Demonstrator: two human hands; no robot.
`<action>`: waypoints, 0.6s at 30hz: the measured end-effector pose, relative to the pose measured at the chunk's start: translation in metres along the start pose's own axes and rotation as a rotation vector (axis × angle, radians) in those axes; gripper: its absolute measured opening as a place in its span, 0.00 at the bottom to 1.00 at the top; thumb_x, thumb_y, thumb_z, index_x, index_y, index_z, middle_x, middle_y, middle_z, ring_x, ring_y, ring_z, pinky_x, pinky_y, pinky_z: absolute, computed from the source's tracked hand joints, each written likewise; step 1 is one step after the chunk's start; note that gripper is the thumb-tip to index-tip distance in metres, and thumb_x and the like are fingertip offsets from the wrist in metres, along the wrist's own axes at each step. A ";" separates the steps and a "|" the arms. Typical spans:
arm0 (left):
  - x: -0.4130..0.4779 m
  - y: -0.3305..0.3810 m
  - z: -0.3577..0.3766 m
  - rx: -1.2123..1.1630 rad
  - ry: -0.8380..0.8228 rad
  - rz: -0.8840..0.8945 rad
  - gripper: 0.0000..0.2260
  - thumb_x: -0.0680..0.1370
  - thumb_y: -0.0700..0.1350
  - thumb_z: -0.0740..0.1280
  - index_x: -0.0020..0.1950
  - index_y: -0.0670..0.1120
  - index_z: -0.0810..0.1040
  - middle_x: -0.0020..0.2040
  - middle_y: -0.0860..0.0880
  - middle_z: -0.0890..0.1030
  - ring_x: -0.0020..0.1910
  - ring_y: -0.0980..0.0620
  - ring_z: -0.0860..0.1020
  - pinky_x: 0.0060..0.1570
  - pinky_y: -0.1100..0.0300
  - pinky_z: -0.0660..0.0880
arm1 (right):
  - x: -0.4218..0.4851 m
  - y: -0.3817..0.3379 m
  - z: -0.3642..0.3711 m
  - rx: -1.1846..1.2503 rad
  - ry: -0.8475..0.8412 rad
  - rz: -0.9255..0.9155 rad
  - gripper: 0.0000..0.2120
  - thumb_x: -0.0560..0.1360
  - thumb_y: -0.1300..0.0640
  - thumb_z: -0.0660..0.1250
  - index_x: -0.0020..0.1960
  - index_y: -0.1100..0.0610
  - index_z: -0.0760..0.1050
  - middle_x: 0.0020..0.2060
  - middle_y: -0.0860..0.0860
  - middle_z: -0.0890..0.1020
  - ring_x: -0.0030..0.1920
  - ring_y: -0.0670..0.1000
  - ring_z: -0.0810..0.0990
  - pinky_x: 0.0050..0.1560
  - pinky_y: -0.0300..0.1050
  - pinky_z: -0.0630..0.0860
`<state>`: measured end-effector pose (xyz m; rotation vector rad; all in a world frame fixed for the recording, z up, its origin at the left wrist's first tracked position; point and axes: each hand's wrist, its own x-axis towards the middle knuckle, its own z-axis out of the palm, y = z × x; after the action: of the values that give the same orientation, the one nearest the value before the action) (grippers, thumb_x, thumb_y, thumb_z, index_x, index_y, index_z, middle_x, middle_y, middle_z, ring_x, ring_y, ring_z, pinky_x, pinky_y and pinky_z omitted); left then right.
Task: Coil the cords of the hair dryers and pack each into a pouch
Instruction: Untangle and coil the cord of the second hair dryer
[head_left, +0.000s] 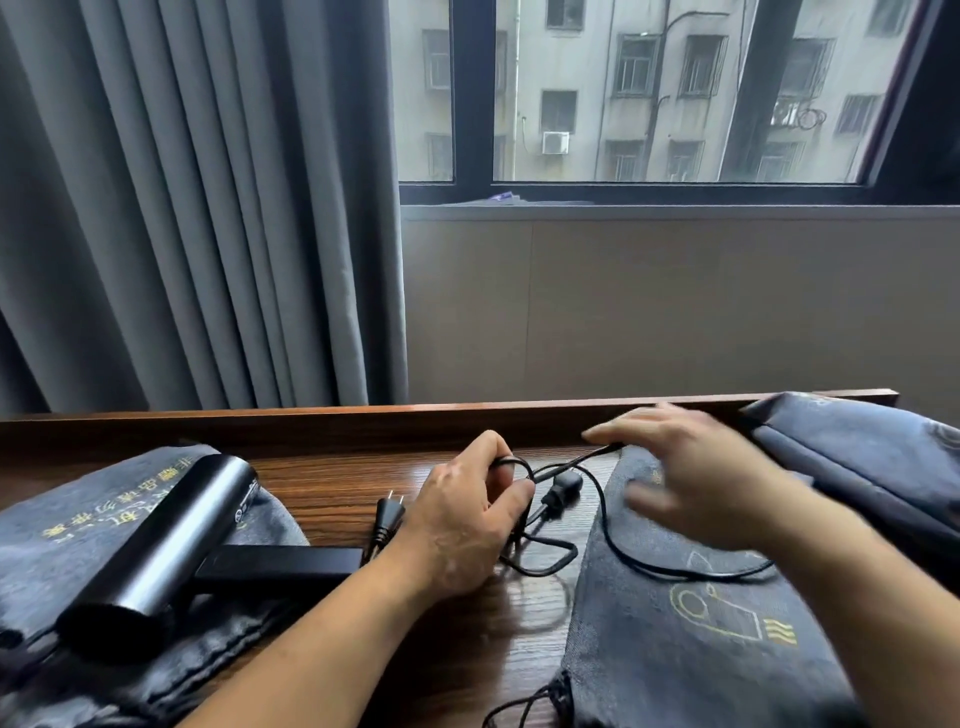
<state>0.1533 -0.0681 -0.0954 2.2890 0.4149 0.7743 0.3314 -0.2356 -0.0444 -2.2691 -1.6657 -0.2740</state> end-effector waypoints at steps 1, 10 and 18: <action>-0.001 0.002 0.001 0.007 0.006 0.008 0.09 0.80 0.51 0.67 0.44 0.51 0.70 0.35 0.50 0.76 0.33 0.57 0.71 0.40 0.54 0.72 | 0.001 -0.018 0.005 0.014 0.012 -0.056 0.25 0.68 0.40 0.60 0.62 0.44 0.80 0.54 0.41 0.82 0.56 0.45 0.79 0.64 0.45 0.73; -0.001 0.005 -0.004 -0.135 -0.101 -0.047 0.06 0.83 0.45 0.65 0.47 0.47 0.71 0.40 0.52 0.86 0.45 0.54 0.82 0.53 0.50 0.75 | 0.015 -0.007 0.027 0.317 0.325 -0.149 0.05 0.77 0.49 0.69 0.45 0.50 0.81 0.38 0.41 0.81 0.40 0.43 0.78 0.44 0.38 0.73; 0.003 0.009 0.001 -0.172 -0.124 -0.018 0.03 0.79 0.48 0.64 0.47 0.54 0.70 0.43 0.52 0.84 0.46 0.52 0.83 0.54 0.46 0.78 | 0.005 0.023 0.007 0.410 0.399 0.022 0.03 0.75 0.59 0.73 0.44 0.52 0.83 0.40 0.40 0.83 0.40 0.43 0.81 0.42 0.27 0.70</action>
<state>0.1574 -0.0738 -0.0884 2.1555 0.3002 0.6299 0.3549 -0.2356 -0.0524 -1.7910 -1.3452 -0.3208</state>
